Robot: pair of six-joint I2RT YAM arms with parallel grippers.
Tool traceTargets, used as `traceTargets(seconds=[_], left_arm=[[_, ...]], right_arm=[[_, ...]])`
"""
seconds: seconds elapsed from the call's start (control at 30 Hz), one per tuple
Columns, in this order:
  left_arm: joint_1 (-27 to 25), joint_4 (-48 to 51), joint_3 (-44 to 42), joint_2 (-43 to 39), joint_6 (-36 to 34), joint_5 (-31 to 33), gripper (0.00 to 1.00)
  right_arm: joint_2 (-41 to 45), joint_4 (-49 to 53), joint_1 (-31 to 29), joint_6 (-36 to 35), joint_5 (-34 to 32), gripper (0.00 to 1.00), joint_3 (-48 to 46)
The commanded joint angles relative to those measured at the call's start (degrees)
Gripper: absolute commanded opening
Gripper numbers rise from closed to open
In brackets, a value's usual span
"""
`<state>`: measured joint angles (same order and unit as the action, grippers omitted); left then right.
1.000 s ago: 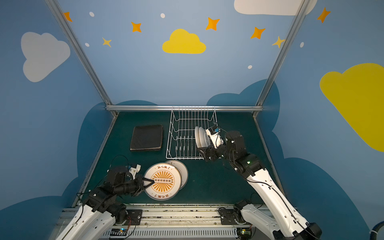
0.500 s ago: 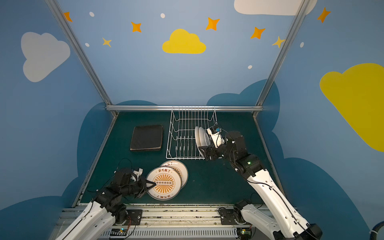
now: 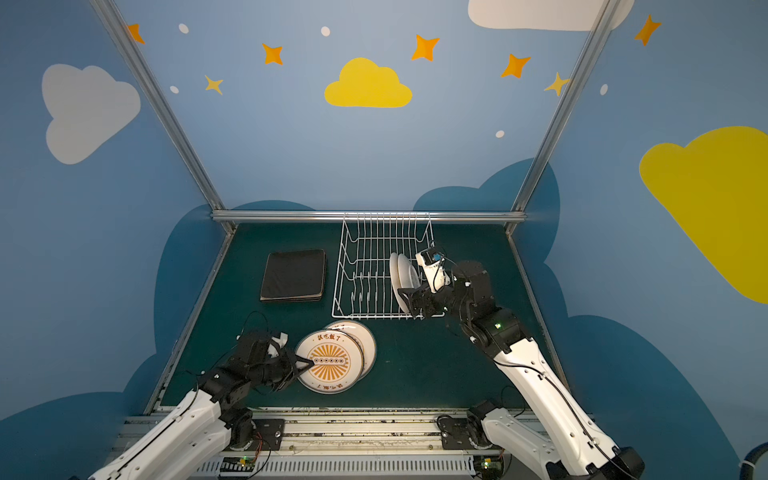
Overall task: Unload the plates from the dish rack
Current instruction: 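Lower the printed plate onto the first plate on the table with the left gripper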
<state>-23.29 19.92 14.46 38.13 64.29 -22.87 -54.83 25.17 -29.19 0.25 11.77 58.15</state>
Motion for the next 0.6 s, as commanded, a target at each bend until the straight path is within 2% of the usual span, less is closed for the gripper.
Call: traceTargets(seconds=[0.0, 0.17, 0.37, 0.57], left_arm=[[-0.18, -4.59, 2.45, 1.18, -1.28, -0.33, 0.1], [-0.61, -9.06, 2.15, 5.24, -0.23, -0.41, 0.12], [-1.29, -11.21, 3.09, 9.4, -1.11, -0.42, 0.21], [-1.42, -11.4, 4.11, 11.86, -1.89, -0.29, 0.45]], right_arm=[[-0.54, -1.29, -0.25, 0.61, -0.21, 0.89, -0.41], [-1.31, -0.63, -0.26, 0.37, 1.46, 0.89, -0.01], [-2.38, 2.13, -0.25, -0.18, 2.29, 0.89, 1.26], [-2.48, 2.25, -0.25, -0.25, 2.2, 0.9, 1.44]])
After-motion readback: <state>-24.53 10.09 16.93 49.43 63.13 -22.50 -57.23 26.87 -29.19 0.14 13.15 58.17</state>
